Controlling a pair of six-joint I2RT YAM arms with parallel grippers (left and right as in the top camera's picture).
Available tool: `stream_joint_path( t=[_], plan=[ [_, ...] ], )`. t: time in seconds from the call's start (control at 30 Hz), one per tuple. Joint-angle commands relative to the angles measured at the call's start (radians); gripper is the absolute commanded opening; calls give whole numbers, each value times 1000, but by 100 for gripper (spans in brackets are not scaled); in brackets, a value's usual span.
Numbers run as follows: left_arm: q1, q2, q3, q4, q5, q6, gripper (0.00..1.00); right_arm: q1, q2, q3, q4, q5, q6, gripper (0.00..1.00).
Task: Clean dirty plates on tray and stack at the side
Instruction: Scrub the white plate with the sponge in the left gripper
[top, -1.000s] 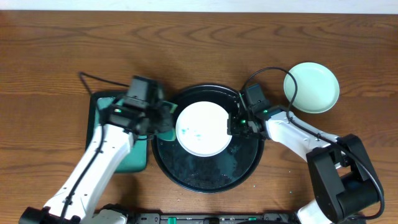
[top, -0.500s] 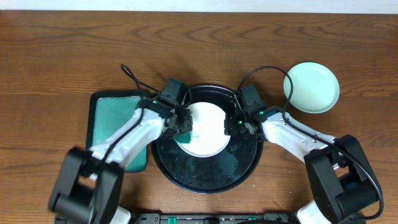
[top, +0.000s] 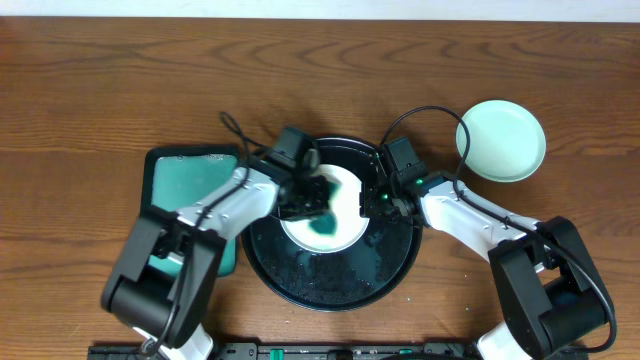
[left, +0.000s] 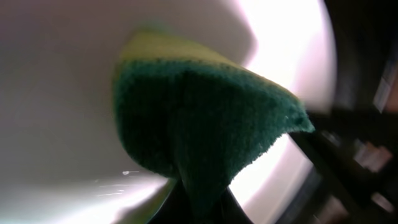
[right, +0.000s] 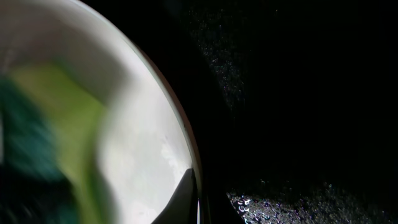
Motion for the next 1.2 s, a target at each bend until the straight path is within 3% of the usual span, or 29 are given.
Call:
stream_joint_path(
  t=[0.0, 0.23, 0.63, 0.87, 1.03, 1.1, 1.17],
  plan=[
    [-64, 32, -16, 23, 164, -13, 7, 39, 50, -20, -9, -32, 0, 1],
    [-47, 32, -16, 37, 74, -31, 7, 39, 50, -20, -13, -32, 0, 1],
    [90, 32, -16, -203, -613, -20, 7, 39, 50, -20, -11, -32, 0, 1],
    [90, 32, -16, -285, -805, -28, 7, 39, 50, -20, -10, -32, 0, 1],
    [90, 32, -15, -317, -795, -10, 7, 39, 50, -20, -10, -32, 0, 1],
    [88, 32, -15, -287, -681, 80, 7, 39, 50, -20, -10, -32, 0, 1],
    [87, 32, -15, -234, -477, 204, 7, 39, 50, -20, -9, -32, 0, 1]
  ],
)
